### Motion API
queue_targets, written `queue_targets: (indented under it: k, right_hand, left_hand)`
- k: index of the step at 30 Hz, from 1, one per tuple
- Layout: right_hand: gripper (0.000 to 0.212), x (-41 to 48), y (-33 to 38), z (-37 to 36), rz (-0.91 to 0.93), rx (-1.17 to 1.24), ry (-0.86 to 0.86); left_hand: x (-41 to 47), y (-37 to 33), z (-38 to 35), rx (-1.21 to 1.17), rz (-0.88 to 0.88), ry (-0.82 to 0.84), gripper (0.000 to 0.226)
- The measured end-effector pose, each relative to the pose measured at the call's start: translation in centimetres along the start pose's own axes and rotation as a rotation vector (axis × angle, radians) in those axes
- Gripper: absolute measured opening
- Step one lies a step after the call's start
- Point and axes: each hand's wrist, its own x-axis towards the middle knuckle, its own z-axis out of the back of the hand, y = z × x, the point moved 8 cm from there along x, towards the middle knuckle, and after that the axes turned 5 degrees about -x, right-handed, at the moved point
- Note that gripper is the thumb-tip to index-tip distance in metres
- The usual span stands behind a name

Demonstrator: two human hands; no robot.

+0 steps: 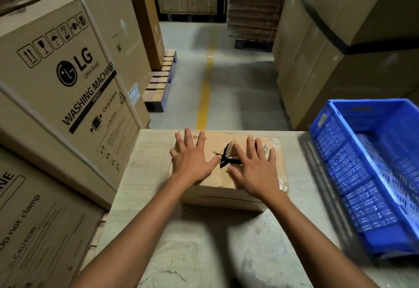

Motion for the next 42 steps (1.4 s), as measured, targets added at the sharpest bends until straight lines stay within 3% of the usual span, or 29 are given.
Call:
queue_targets:
  k: [4,7,9,13,17,23,27,30,34,42]
  right_hand:
    - [0.069,1.0,-0.6,0.2,-0.017,0.024,0.028]
    - [0.049,1.5,-1.6,1.9,-0.053,0.047,-0.092]
    - [0.042,1.1,-3.3,2.4,-0.241,0.101,-0.148]
    - [0.060,0.3,-5.4,1.0,-0.569,0.265,-0.023]
    - [0.062,0.2,-5.7,1.6,-0.561,0.362,-0.068]
    - [0.079,-2.1,-5.7,2.7,-0.588,0.446,-0.201]
    - [0.073,-2.8,-5.9,4.2,-0.598,0.618,-0.413]
    - [0.055,-2.9,-6.1,3.9,-0.573,0.751,-0.513]
    - [0.046,-3.7,-5.7,0.1,-0.578,0.804,-0.443]
    - [0.041,-8.4,-4.8,-7.1,-0.660,0.670,-0.231]
  left_hand:
    - [1.0,0.6,0.0,0.007,-0.097,0.079,0.093]
    - [1.2,0.7,0.6,-0.016,-0.098,0.027,0.094]
    - [1.4,1.4,1.1,-0.097,-0.010,-0.034,0.095]
    - [2.5,3.9,0.9,-0.292,0.231,0.002,0.096]
    - [2.9,4.7,0.4,-0.327,0.203,0.036,0.095]
    - [-0.5,4.6,1.9,-0.468,0.169,-0.162,0.074]
    - [-2.5,4.6,2.6,-0.704,0.173,-0.300,0.051]
    - [-3.5,5.1,2.0,-0.871,0.230,-0.383,0.036]
    - [-4.7,6.7,-0.8,-0.868,0.288,-0.414,0.036]
    - [-7.6,7.9,-6.5,-0.743,0.288,-0.278,0.025]
